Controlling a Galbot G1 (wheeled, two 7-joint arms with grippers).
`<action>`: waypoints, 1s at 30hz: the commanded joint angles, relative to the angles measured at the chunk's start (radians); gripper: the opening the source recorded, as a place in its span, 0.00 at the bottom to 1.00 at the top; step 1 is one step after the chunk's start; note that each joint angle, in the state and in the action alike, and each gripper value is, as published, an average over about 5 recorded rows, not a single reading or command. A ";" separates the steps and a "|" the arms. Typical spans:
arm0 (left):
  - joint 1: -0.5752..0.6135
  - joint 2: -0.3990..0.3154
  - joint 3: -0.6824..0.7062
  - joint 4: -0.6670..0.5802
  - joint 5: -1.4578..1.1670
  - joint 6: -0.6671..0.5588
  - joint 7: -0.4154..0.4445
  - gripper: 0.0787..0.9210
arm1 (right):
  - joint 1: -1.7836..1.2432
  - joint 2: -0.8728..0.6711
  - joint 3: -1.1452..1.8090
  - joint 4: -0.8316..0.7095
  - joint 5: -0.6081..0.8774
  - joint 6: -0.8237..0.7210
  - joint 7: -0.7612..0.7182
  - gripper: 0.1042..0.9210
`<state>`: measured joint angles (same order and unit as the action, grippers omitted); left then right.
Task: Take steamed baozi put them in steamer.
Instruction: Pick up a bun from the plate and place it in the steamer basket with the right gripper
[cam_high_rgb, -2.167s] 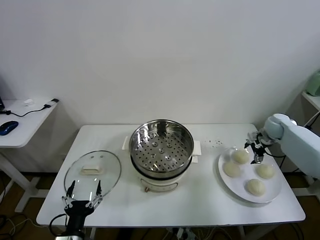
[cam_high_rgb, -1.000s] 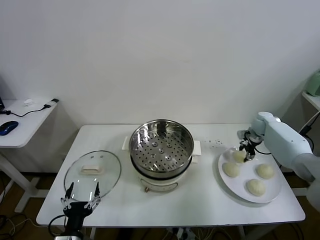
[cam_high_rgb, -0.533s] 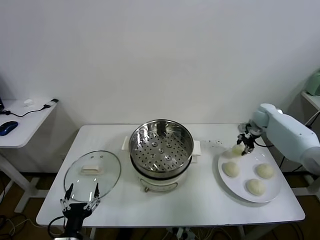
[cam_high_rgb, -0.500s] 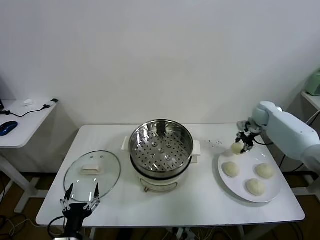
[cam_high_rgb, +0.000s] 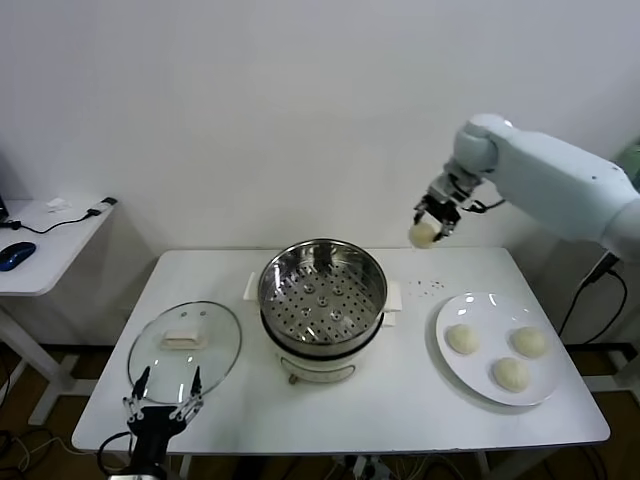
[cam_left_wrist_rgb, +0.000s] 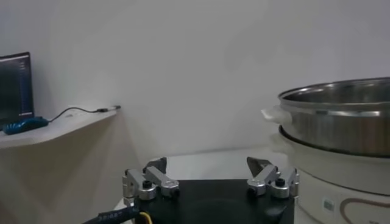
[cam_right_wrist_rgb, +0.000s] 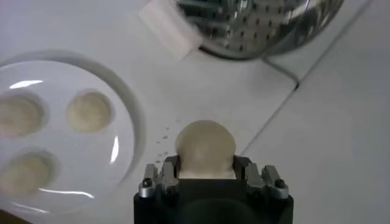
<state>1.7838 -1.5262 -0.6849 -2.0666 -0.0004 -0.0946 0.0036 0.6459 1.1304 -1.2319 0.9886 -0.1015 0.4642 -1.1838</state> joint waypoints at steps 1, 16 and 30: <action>0.002 0.004 0.002 -0.004 -0.003 0.000 0.000 0.88 | 0.031 0.225 0.010 0.075 -0.193 0.190 0.040 0.59; 0.002 0.017 0.008 -0.011 0.002 0.004 -0.005 0.88 | -0.260 0.415 0.110 -0.193 -0.400 0.218 0.075 0.59; -0.006 0.022 -0.011 -0.001 -0.013 0.003 -0.010 0.88 | -0.296 0.410 0.103 -0.266 -0.396 0.212 0.076 0.59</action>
<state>1.7788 -1.5054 -0.6933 -2.0688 -0.0109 -0.0917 -0.0058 0.3924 1.5037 -1.1407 0.7810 -0.4664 0.6631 -1.1124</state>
